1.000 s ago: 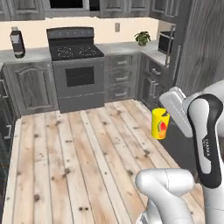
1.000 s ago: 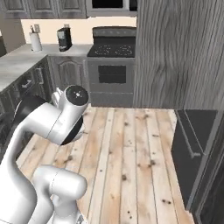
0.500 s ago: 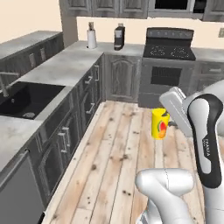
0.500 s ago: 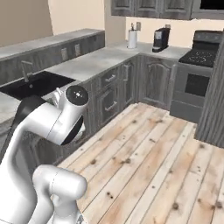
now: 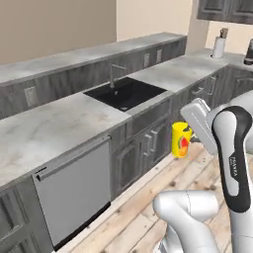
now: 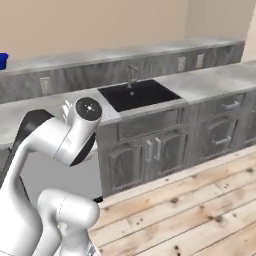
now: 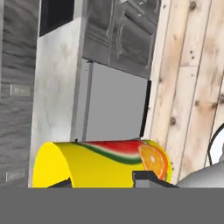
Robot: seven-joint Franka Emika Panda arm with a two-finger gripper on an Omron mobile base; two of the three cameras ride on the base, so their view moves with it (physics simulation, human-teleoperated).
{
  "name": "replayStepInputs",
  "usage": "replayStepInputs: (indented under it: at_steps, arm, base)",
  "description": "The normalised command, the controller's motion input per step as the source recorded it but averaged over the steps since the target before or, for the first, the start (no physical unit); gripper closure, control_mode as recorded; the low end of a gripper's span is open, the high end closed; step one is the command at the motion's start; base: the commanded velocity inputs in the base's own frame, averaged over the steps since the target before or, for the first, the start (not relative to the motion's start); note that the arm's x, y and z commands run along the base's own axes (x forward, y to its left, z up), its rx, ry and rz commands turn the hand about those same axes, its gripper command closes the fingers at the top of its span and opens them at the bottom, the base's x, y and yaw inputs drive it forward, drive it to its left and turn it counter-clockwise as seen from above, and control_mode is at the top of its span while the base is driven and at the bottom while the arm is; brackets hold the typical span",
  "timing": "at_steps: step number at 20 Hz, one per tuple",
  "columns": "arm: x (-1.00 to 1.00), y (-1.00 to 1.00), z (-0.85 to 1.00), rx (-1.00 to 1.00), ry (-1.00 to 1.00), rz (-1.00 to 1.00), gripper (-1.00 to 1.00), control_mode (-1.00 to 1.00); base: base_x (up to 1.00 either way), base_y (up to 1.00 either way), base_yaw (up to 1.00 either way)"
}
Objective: There is a tray on the dining counter. Grab the cup, mug, and pitcher and place them on the tray. The pitcher may be placed next to the tray if it cannot fit the tray.
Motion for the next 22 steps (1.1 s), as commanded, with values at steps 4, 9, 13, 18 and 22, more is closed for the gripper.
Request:
replayStepInputs:
  at_steps: [4,9,13,18,22]
  arm:
    - [0.00,0.00,0.00,0.00,0.00,0.00,1.00,1.00]
    - [0.00,0.00,0.00,0.00,0.00,0.00,1.00,1.00]
    - [0.00,0.00,0.00,0.00,0.00,0.00,1.00,1.00]
    - [0.00,0.00,0.00,0.00,0.00,0.00,1.00,1.00]
    - [0.00,0.00,0.00,0.00,0.00,0.00,1.00,1.00]
  base:
    - [-0.13,0.50,0.87]
    - [-0.03,0.75,0.76]
    - [0.00,1.00,0.47]
    - [0.00,1.00,0.19]
    - [0.00,1.00,0.13]
